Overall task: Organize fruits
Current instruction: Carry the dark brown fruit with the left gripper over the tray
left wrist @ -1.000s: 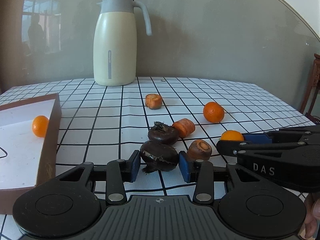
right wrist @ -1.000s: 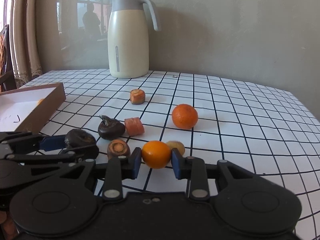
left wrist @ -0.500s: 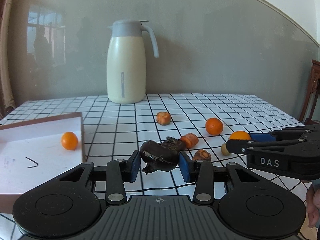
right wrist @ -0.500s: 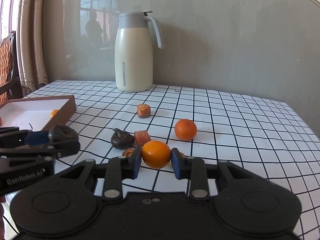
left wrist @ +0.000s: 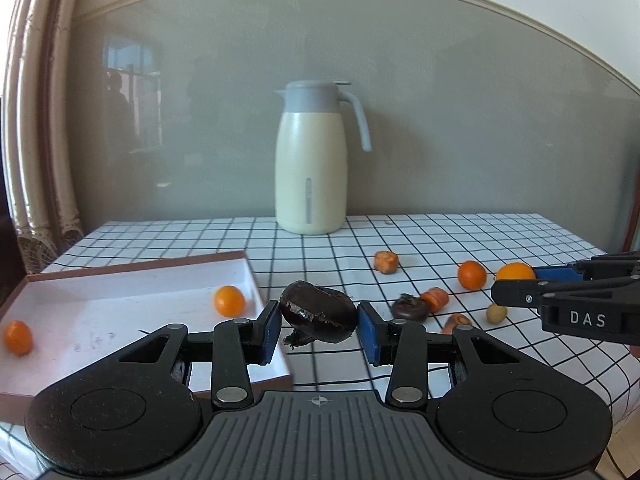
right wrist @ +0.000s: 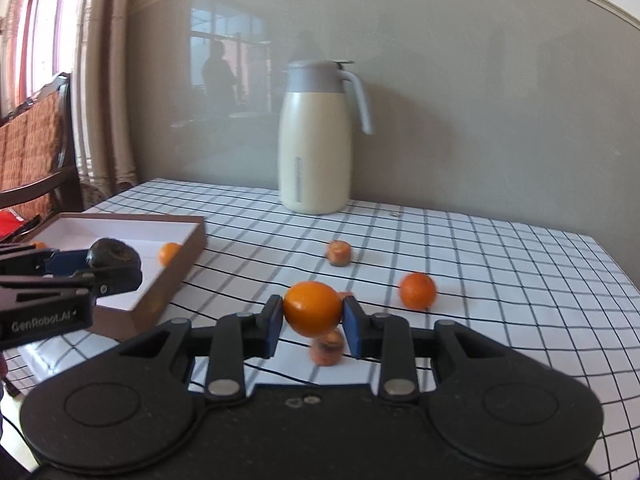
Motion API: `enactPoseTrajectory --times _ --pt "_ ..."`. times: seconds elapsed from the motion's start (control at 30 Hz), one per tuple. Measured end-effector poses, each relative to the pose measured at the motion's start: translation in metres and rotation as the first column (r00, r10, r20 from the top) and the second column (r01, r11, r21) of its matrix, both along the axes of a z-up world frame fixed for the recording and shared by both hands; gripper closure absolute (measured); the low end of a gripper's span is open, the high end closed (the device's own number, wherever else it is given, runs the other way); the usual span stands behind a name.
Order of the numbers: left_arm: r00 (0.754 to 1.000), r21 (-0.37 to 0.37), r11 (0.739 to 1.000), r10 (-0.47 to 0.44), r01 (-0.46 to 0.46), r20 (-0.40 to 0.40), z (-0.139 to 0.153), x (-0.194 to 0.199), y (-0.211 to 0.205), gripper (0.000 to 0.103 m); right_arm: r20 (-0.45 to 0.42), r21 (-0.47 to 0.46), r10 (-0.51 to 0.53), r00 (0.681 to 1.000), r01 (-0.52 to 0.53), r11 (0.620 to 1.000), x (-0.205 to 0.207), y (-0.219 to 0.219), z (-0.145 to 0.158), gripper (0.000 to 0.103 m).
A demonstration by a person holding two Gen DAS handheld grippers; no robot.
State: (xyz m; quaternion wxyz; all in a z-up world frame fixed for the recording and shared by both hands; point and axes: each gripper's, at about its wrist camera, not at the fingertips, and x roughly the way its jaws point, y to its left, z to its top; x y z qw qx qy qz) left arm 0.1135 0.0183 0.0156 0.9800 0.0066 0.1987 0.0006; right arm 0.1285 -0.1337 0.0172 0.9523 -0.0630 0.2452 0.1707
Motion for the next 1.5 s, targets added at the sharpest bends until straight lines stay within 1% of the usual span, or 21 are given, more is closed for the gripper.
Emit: enactPoseTrajectory --times 0.13,0.4,0.63,0.83,1.07,1.27,1.5 --pt "0.999 0.007 0.999 0.031 -0.032 0.017 0.005 -0.009 0.017 0.061 0.015 -0.004 0.043 0.999 -0.043 0.999 -0.007 0.014 0.004 0.079" --pt "0.995 -0.004 0.995 0.099 -0.099 0.033 0.009 -0.024 0.051 0.061 0.027 0.002 0.111 0.993 -0.112 0.994 -0.015 0.038 0.008 0.079" --pt "0.988 -0.007 0.989 0.147 -0.147 0.04 0.007 -0.039 0.071 0.061 0.043 -0.004 0.193 0.98 -0.193 0.981 -0.022 0.065 0.01 0.079" --pt "0.981 -0.02 0.982 0.191 -0.19 0.043 0.007 -0.05 0.093 0.061 0.051 0.0 0.242 0.969 -0.242 0.97 -0.024 0.087 0.011 0.079" --pt "0.968 -0.03 0.97 0.243 -0.242 0.054 0.005 -0.062 0.117 0.061 0.051 0.001 0.286 0.957 -0.286 0.958 -0.025 0.113 0.009 0.079" --pt "0.952 -0.039 0.953 0.302 -0.3 0.049 0.002 -0.071 0.145 0.061 0.053 0.007 0.316 0.947 -0.317 0.948 -0.025 0.134 0.007 0.079" --pt "0.937 -0.032 0.938 0.348 -0.346 0.042 -0.001 -0.074 0.171 0.061 0.06 0.019 0.324 0.944 -0.326 0.945 -0.017 0.154 0.007 0.079"
